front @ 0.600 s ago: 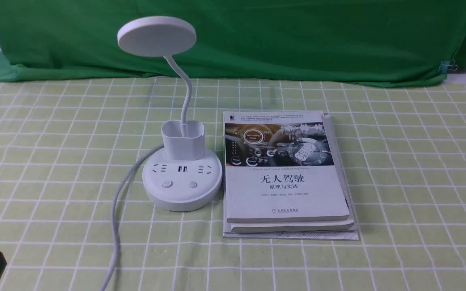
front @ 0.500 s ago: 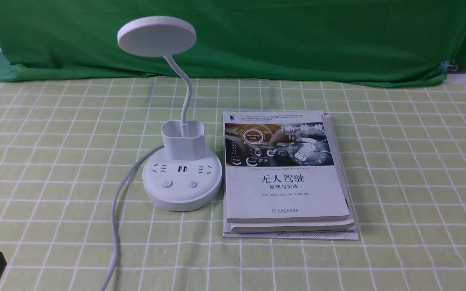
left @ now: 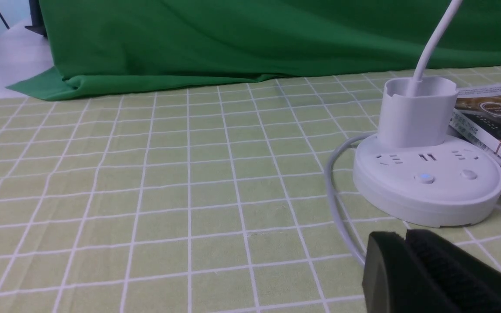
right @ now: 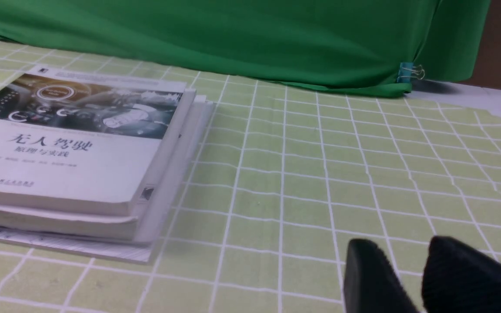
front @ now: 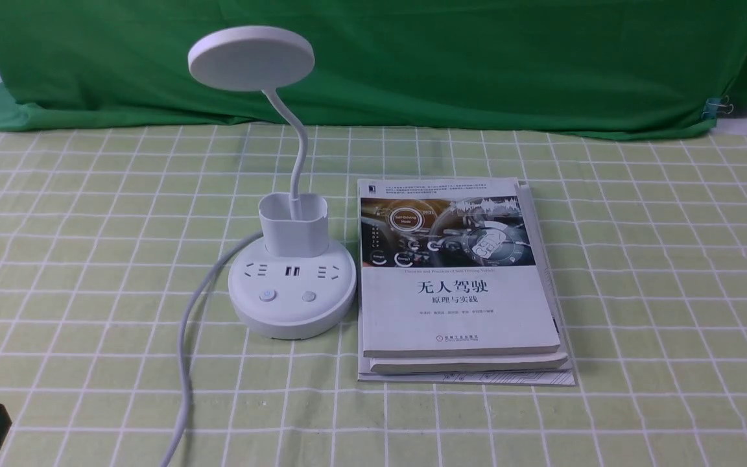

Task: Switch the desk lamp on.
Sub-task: Use the left arm to press the button switch on the lamp holder

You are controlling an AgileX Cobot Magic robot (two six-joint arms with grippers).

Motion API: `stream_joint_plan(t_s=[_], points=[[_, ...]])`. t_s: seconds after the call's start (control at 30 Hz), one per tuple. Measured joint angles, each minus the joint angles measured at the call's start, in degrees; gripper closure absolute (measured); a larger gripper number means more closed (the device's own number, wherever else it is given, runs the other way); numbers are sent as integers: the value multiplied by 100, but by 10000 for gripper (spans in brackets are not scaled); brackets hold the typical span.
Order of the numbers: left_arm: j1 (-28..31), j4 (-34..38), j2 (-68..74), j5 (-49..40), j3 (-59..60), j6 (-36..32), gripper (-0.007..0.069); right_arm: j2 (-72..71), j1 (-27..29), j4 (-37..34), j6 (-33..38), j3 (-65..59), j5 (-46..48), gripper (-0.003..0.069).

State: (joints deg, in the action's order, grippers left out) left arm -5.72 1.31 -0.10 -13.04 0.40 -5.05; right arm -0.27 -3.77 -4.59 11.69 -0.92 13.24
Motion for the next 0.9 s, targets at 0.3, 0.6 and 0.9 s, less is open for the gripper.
stream_joint_plan(t_s=[0.3,0.6,0.9], points=[[0,228,0,986,0,5,606,0,0,0,0,0,0,414],[0,247,0,2945,0,363,606,0,0,0,0,0,0,414],[0,247,104,2844,-794,706,606,0,0,0,0,0,0,414]])
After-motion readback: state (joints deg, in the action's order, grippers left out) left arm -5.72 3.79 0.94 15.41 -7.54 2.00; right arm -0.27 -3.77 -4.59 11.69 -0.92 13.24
